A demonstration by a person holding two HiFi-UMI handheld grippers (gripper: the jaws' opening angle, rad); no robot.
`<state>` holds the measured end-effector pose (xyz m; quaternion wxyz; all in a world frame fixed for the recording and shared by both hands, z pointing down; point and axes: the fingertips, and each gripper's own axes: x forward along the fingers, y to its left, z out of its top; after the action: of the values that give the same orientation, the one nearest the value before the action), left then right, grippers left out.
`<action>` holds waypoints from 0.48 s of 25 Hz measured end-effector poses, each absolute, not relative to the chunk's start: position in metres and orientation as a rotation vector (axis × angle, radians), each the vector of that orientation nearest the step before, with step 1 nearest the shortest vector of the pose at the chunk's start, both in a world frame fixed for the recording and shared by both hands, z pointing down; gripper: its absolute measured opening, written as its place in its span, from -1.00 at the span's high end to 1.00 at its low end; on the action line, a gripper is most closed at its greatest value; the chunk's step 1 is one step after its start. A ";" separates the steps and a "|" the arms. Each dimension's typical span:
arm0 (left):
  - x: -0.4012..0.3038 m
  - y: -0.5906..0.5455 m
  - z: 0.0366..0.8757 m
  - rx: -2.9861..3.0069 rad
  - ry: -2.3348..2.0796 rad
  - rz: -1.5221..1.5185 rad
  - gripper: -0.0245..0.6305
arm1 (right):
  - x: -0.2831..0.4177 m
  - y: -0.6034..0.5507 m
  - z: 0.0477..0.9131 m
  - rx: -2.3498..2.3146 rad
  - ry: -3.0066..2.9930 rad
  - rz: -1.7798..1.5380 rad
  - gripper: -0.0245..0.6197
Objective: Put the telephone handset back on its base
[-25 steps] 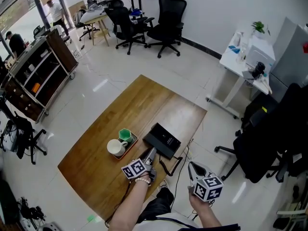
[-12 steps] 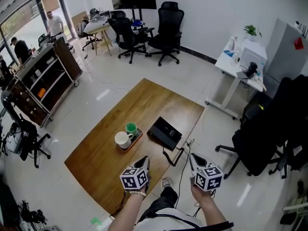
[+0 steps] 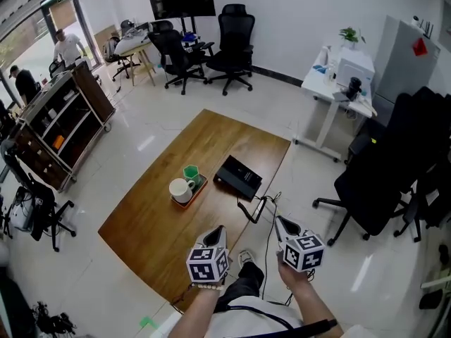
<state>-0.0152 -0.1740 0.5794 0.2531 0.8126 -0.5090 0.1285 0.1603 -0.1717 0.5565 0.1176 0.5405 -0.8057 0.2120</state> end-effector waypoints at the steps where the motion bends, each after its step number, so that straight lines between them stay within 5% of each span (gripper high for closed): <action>1: -0.013 -0.171 0.577 2.213 -1.376 0.343 0.91 | 0.159 -0.166 0.556 1.587 -2.357 0.621 0.91; 12: -0.006 -0.160 0.566 2.238 -1.365 0.308 0.91 | 0.162 -0.128 0.550 1.613 -2.339 0.617 0.90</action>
<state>-0.0059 -0.1599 0.5660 0.2482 0.8213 -0.5010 0.1130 0.1617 -0.1284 0.5503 0.1170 0.5509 -0.7990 0.2107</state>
